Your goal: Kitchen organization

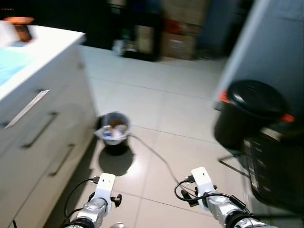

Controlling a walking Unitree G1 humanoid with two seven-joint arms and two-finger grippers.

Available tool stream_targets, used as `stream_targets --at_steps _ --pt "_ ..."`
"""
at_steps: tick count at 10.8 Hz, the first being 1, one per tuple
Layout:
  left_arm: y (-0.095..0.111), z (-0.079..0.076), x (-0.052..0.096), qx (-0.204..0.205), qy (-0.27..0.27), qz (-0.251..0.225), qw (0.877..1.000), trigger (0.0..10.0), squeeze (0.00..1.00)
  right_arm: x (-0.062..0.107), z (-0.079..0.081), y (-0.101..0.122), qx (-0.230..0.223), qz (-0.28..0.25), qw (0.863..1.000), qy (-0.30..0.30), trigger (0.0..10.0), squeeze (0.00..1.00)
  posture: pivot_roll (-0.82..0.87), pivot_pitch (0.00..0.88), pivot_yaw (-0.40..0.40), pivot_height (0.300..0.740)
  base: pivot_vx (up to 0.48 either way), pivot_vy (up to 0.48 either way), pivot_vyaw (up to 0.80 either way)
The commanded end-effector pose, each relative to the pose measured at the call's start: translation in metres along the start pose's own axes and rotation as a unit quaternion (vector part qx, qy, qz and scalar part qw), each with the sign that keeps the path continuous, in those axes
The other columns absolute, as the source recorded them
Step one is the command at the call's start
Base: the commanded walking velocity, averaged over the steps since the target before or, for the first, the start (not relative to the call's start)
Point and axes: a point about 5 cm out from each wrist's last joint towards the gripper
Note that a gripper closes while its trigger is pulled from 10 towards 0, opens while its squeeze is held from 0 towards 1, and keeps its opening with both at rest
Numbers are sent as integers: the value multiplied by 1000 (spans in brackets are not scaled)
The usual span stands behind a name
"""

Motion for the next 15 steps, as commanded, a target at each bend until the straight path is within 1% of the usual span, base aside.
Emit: stream_targets --at_steps 1,2,3,4,5,6,8,9,10,12,13,15 --pt "-2 -2 0 -9 -1 5 1000 10000 0 0 -1 1 -4 0 1000 -1 10000 0 62 0 -19 740 0 0 800" --pt "-2 0 0 -6 1 2 1000 10000 0 -1 2 2 -8 0 1000 0 10000 0 57 0 -8 740 0 0 800" --pt "3 4 0 2 9 -14 1000 10000 0 -1 3 2 -6 -1 1000 2 10000 0 53 0 -2 740 0 0 800" --pt "5 8 0 1 20 -18 1000 10000 0 -1 5 2 -8 -1 1000 3 10000 0 54 0 0 740 0 0 800" --pt "6 13 0 -20 36 -15 999 10000 0 -2 7 3 -8 -1 1000 4 10000 0 54 0 3 740 0 0 800" --pt "6 14 1 -29 41 -15 999 10000 0 -2 8 3 -9 -1 1000 6 10000 0 56 0 6 740 0 0 800" --pt "11 19 1 -4 51 -37 998 10000 0 -3 10 4 -8 -1 1000 9 10000 0 54 0 11 740 0 0 800" --pt "14 17 1 -14 38 -42 998 10000 0 -3 11 4 -9 -1 1000 9 10000 0 53 0 11 740 0 0 800" --pt "13 14 0 -22 29 -38 999 10000 0 -3 11 4 -10 -1 1000 9 10000 0 53 0 11 740 0 0 800" --pt "4 4 0 -35 13 -22 999 10000 0 -3 11 4 -9 0 1000 11 10000 0 56 0 9 740 0 0 800" --pt "2 7 1 -27 15 -20 999 10000 0 -3 11 5 -8 0 1000 12 10000 0 58 0 8 740 0 0 800" --pt "1 6 1 -29 9 -19 999 10000 0 -3 11 5 -7 1 1000 12 10000 0 60 0 7 740 0 0 800"
Point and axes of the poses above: a point about 5 cm out from each wrist's last joint towards the gripper, its own x axis pointing back from the gripper into the wrist, its own y axis along the axis of the wrist's last joint, z = x × y, and after that the axes turned 12 degrees about -x, right-handed
